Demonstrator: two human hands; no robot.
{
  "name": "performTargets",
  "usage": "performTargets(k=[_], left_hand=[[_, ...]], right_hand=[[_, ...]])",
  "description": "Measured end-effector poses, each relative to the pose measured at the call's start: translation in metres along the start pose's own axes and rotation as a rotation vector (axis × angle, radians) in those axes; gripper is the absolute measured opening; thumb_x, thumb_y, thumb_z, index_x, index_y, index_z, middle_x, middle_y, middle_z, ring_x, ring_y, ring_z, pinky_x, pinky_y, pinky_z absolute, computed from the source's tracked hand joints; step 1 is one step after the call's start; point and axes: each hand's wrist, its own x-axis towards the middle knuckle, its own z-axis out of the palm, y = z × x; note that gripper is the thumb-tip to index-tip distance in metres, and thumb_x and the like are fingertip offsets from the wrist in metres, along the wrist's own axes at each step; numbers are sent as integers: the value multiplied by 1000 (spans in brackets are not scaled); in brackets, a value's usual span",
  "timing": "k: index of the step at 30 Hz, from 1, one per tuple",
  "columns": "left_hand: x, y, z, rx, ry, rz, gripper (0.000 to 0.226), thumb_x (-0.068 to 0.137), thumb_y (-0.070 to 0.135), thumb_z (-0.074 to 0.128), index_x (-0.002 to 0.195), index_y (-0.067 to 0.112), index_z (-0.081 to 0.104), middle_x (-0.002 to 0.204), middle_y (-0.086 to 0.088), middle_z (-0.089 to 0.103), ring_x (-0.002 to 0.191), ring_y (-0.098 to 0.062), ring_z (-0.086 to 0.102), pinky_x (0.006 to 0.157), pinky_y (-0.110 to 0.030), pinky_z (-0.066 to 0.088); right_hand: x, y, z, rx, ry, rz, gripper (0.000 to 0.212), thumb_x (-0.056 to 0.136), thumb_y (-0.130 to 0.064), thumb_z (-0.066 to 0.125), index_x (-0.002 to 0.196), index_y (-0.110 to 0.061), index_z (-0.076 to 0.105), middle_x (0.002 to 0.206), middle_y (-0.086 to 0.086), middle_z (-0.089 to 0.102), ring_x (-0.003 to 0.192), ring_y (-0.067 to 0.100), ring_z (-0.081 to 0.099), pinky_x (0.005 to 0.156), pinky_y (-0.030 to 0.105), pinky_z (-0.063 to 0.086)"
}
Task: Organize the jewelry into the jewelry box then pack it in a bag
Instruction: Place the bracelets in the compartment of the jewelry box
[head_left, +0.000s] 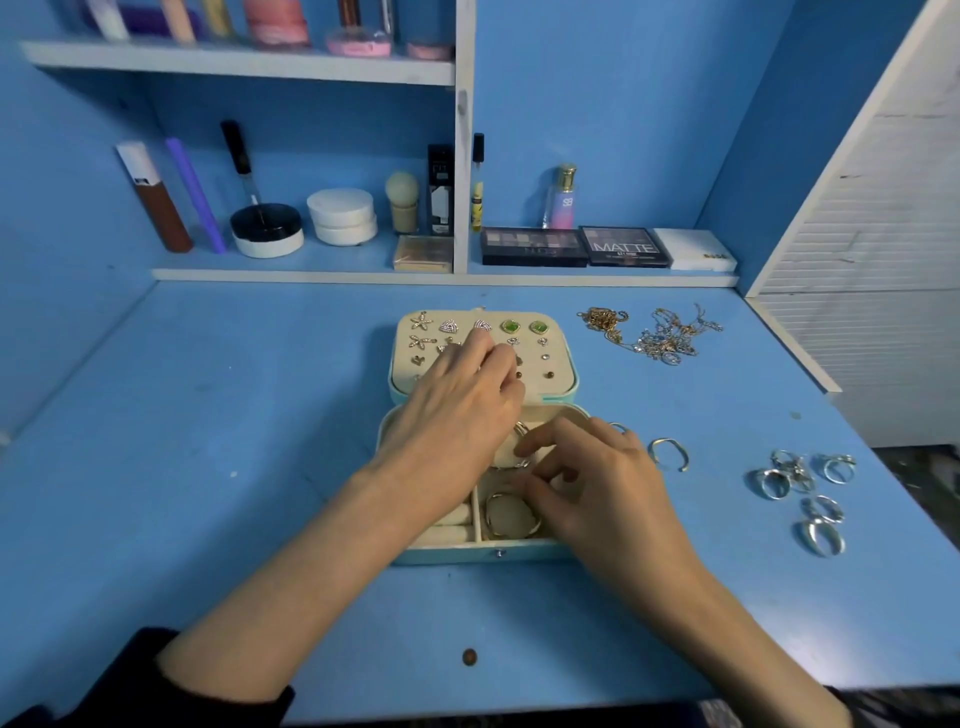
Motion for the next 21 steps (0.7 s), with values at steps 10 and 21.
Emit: performTargets(k=[10,21], left_hand=[[1,-7,-14,-383,-132,-79,14,85,21,68,97,21,74,102,5,57,105,-13,37,88,-20,26],[7,-8,-19,-351,-389,5,41,91,12,48,119,38,63,142,8,29,131,-12,7,110,-27,10]], right_hand=[[0,-3,-15,-174,15,-129,23,77,-27,48,84,-24,70,64,-12,61,74,7,46,61,25,33],[-12,-3,-5,-328,-1,-92,23,69,-17,50,68,-29,70,63,-13,54,74,10,36,61,30,27]])
